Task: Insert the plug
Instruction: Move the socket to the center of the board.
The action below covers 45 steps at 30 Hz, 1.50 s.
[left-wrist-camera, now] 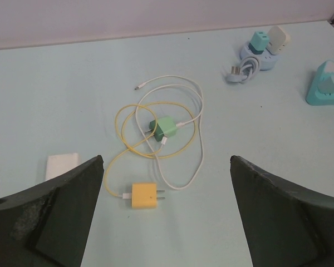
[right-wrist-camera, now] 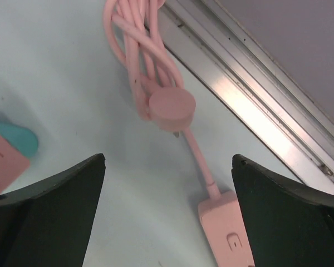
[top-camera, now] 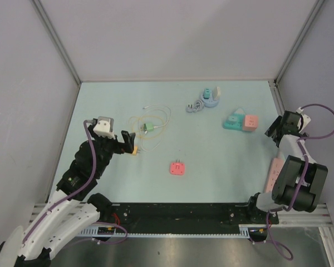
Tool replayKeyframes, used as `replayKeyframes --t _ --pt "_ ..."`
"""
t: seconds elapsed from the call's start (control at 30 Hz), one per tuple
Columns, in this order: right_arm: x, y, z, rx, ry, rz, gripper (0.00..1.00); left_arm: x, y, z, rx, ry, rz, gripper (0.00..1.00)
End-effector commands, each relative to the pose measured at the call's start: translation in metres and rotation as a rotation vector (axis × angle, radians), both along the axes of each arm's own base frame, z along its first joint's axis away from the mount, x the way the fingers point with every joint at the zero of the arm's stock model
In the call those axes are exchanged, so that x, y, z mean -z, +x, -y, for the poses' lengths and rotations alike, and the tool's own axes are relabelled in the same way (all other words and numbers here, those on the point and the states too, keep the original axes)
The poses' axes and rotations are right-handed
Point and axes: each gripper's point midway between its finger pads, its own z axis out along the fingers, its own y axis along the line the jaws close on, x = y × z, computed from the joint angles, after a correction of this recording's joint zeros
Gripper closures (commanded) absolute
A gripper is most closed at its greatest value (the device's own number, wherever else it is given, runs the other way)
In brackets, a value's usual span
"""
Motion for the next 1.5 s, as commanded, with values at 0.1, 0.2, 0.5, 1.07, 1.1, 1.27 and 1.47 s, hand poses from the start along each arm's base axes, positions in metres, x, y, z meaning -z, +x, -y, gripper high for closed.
replayKeyframes --t 0.1,0.2,0.5,1.07,1.1,1.27,1.47 --pt "0.012 0.03 0.04 -0.062 -0.049 0.013 0.0 -0.003 0.005 -0.001 -0.001 0.004 0.015 0.0" --pt "0.028 0.037 0.042 -0.119 -0.043 -0.038 0.01 -0.002 0.006 0.001 0.006 0.007 0.007 0.0" --pt "0.042 0.055 0.038 -0.22 0.002 -0.072 0.18 -0.001 0.008 -0.002 -0.005 0.012 0.004 0.0" --pt "-0.021 0.066 0.028 -0.187 -0.151 0.019 1.0 -0.003 0.007 -0.003 0.002 -0.002 0.014 0.0" --pt "-0.029 0.07 0.022 -0.182 -0.159 0.042 1.0 -0.003 0.007 -0.003 0.002 -0.001 0.015 0.0" --pt "-0.073 0.074 -0.001 -0.195 -0.207 0.157 1.0 -0.006 0.006 -0.004 0.003 -0.01 0.022 0.0" --pt "-0.104 0.074 -0.068 -0.352 -0.223 0.279 1.0 -0.006 0.007 -0.007 -0.006 -0.017 0.022 0.0"
